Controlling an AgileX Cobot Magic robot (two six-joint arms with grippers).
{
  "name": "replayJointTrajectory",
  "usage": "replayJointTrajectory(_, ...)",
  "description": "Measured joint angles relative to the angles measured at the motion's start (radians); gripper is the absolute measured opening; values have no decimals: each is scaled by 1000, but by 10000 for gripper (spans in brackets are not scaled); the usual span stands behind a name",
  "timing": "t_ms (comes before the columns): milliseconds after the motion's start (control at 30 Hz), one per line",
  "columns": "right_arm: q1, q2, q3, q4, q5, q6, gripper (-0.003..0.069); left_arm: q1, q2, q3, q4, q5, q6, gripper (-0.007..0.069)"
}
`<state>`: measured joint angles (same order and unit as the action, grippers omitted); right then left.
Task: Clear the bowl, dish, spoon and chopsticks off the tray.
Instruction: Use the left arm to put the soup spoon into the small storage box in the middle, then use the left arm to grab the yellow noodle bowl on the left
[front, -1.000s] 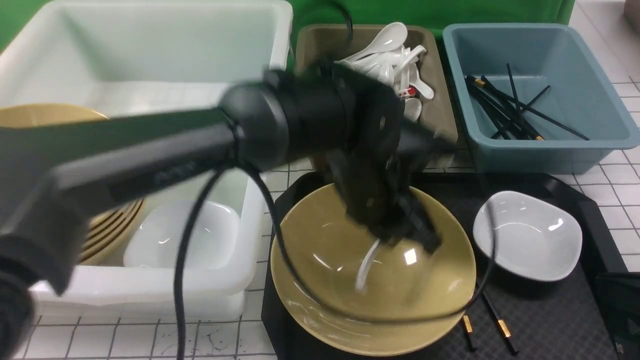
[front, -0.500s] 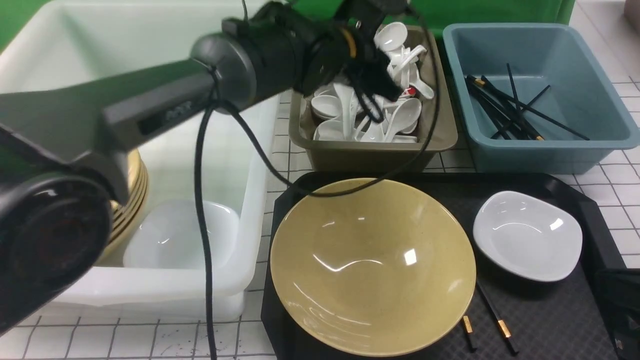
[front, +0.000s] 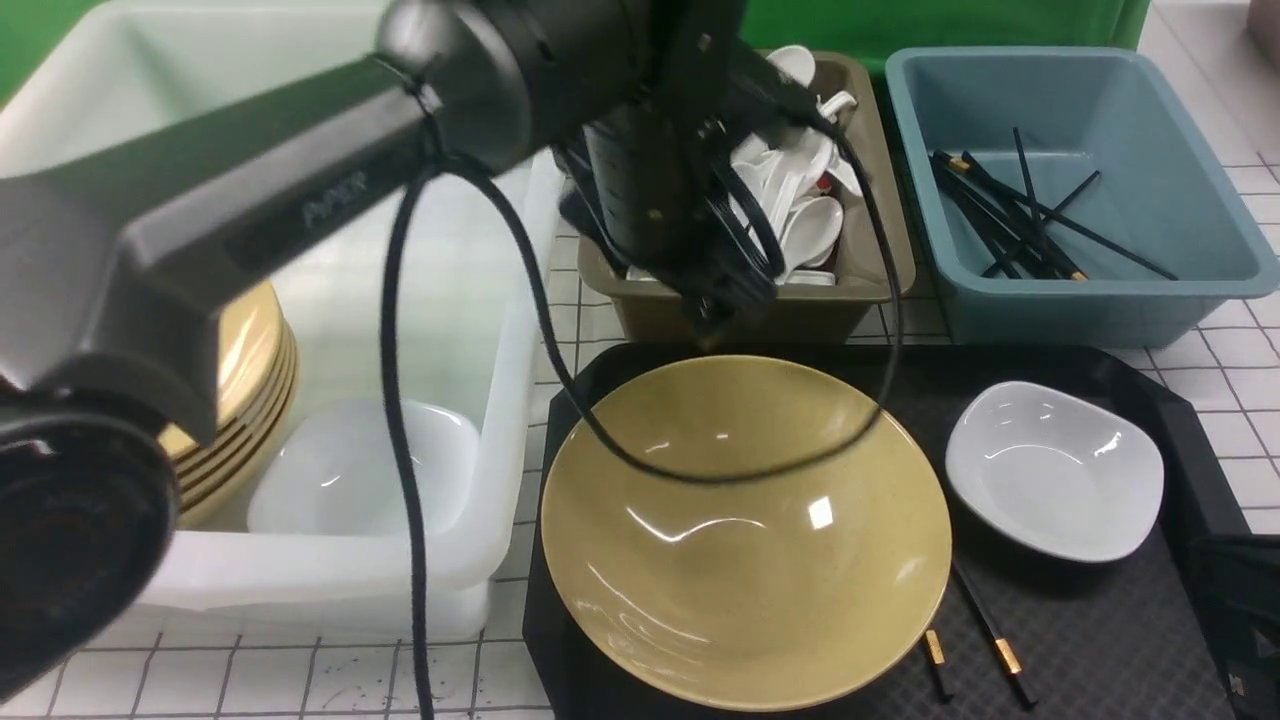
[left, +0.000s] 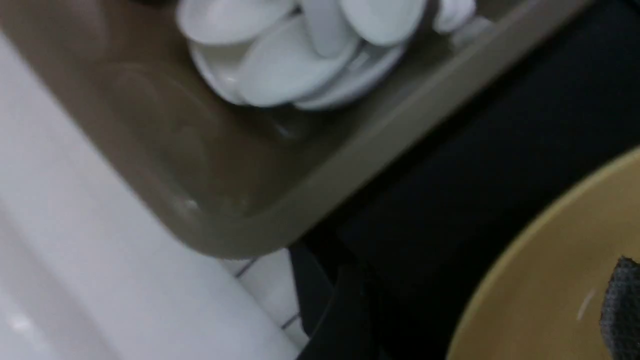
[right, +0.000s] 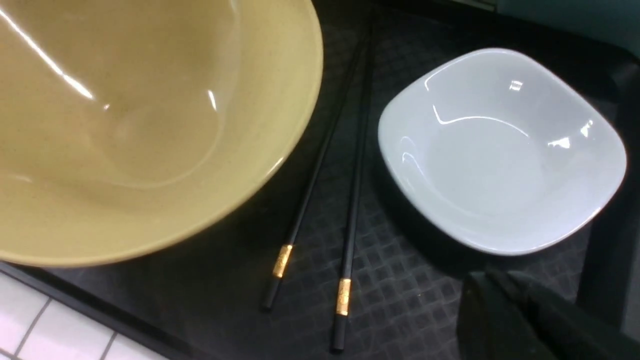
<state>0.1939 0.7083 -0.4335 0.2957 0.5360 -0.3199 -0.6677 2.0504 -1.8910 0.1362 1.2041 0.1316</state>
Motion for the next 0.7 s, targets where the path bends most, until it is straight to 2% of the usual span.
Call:
replayJointTrajectory(333, 0, 0, 0, 13, 0, 0, 48, -11, 111, 0, -30, -10, 171, 535)
replayJointTrajectory(433, 1, 0, 0, 14, 0, 0, 50, -11, 148, 0, -69, -20, 276, 459)
replayJointTrajectory(500, 1, 0, 0, 14, 0, 0, 52, -11, 162, -1, -100, -13, 357, 344)
replayJointTrajectory(533, 1, 0, 0, 14, 0, 0, 52, -11, 162, -2, -100, -10, 363, 334)
replayJointTrajectory(600, 1, 0, 0, 14, 0, 0, 54, -7, 152, -12, -136, 21, 417, 230)
replayJointTrajectory(700, 1, 0, 0, 14, 1, 0, 55, -7, 139, -31, -154, 48, 421, 189)
